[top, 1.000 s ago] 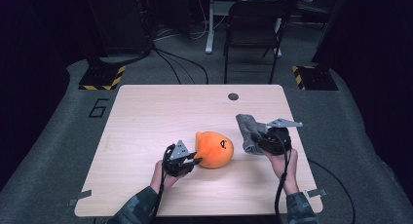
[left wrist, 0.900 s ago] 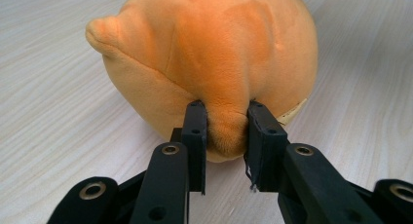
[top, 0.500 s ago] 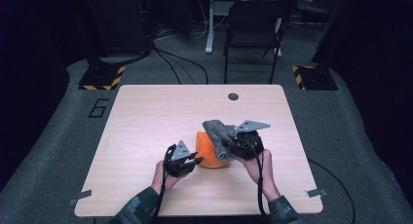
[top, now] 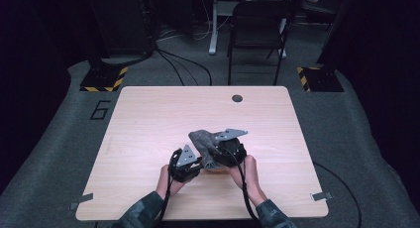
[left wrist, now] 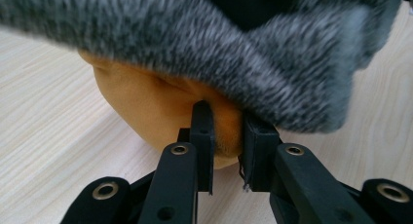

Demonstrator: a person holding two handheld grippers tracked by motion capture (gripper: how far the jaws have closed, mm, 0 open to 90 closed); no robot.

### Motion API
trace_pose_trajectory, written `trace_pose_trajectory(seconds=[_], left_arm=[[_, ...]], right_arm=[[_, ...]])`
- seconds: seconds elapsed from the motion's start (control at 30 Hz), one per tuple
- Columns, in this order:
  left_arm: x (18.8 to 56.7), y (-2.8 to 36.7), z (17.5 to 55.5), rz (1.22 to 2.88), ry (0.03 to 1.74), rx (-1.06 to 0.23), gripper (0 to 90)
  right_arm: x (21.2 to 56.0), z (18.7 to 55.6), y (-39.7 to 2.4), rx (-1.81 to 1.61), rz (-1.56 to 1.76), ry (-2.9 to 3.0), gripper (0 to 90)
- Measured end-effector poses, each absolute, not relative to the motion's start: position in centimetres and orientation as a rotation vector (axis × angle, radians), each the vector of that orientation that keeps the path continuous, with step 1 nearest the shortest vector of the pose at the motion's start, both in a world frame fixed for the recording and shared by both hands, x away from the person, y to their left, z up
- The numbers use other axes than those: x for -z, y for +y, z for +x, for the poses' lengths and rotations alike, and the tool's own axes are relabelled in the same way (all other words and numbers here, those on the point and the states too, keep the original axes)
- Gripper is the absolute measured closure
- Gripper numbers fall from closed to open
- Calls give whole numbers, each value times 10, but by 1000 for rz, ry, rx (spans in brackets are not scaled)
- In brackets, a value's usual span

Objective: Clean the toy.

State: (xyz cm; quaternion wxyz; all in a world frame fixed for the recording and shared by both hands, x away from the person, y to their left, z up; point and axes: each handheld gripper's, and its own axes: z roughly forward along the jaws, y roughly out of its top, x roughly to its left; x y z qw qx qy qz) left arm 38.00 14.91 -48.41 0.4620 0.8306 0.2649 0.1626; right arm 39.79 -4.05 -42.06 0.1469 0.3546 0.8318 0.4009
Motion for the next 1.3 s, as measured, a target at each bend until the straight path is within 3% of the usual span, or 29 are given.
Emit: trace_pose_trajectory(seconds=[0.7, 1.3], left_arm=[[484, 147, 379, 2054, 624, -399, 781], [485, 144, 379, 2046, 599, -397, 781]], right_arm=[[429, 402, -88, -1041, 1125, 2340, 768], [462, 425, -130, -906, 1343, 2305, 769]])
